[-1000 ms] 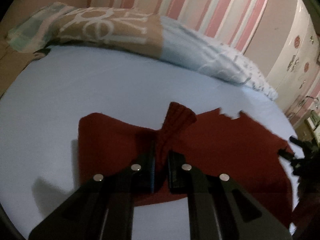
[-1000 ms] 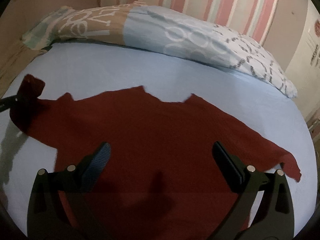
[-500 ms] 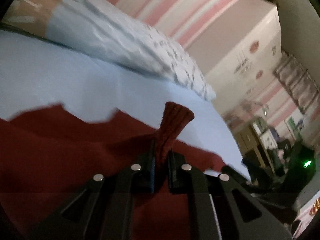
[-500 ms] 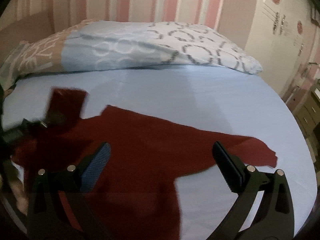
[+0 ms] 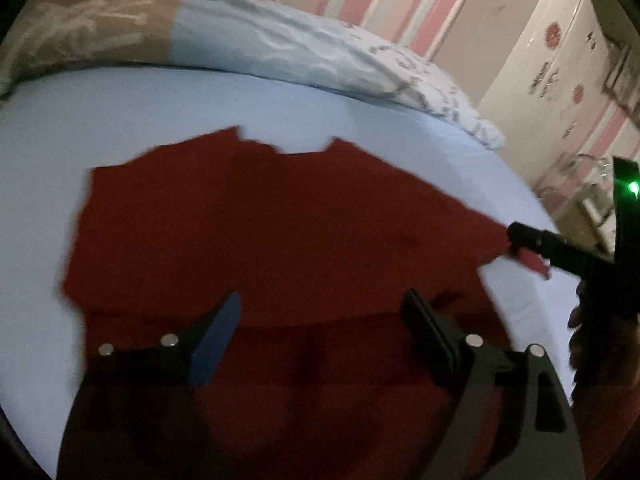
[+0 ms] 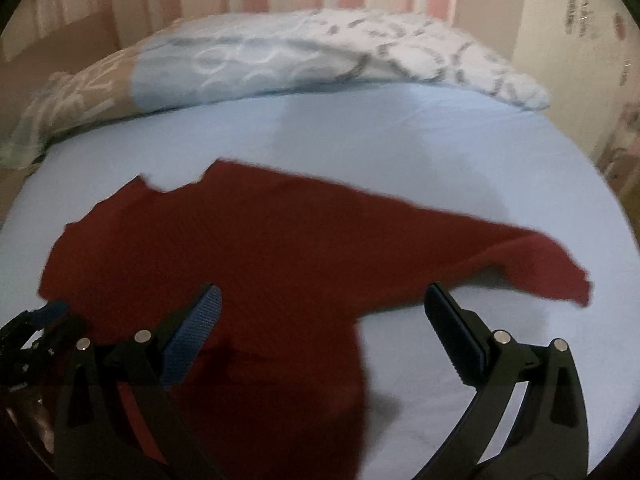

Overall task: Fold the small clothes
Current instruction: 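Fold the held sleeve across the sweater body and open the left gripper, then grasp the other sleeve cuff with the right gripper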

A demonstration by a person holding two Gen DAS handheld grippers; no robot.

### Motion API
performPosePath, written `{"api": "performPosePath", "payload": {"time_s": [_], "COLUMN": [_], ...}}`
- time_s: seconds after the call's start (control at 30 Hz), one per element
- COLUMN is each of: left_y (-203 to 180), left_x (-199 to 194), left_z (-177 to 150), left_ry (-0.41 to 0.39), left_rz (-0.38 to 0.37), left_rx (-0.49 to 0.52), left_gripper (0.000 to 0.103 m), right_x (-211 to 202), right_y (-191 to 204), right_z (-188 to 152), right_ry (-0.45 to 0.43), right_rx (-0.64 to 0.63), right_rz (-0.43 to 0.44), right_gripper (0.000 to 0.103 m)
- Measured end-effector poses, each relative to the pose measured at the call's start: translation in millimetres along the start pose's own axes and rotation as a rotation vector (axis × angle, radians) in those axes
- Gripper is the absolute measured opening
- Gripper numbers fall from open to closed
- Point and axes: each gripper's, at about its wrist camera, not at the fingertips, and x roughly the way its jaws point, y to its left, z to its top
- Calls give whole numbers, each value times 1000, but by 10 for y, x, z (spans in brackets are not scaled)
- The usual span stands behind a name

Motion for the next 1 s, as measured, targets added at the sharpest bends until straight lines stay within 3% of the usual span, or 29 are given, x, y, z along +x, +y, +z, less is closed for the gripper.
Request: {"api": "performPosePath", "payload": {"time_s": [0.23, 0.3, 0.4, 0.47, 0.53, 0.67, 0.73, 0.87, 1.0], "left_y": [376, 494, 634, 662, 655, 575, 538, 555, 601], "left_x": [-143, -168, -185, -175, -167, -122, -98, -109, -145], "left_z": [-210, -216, -169, -125, -92, -69, -61, -3, 73], "left_ry": [11, 6, 0, -3, -5, -6, -6, -20, -38], "left_rz": [122, 140, 173, 181, 186, 216, 235, 256, 282], "left_rx": [-3, -20, -28, -29, -26, 17, 46, 47, 42], "left_gripper": [84, 91, 92, 93, 96, 97, 97, 97, 97], "right_x": [471, 565, 724, 831, 898, 823, 732, 386, 297], "right_y": [368, 394, 399, 403, 403, 491, 588, 698, 547], "right_z": [-97, -94, -76, -86, -96, -79, -58, 279, 675], "right_ry": [108, 115, 149, 184, 207, 156, 107, -78, -161], "right_rx": [-39, -42, -50, -56, -42, -121, -197, -324, -314], "right_rz": [66, 70, 66, 74, 98, 100, 89, 96, 95], "right_gripper": [99, 95, 83, 67, 60, 29, 22, 21, 21]}}
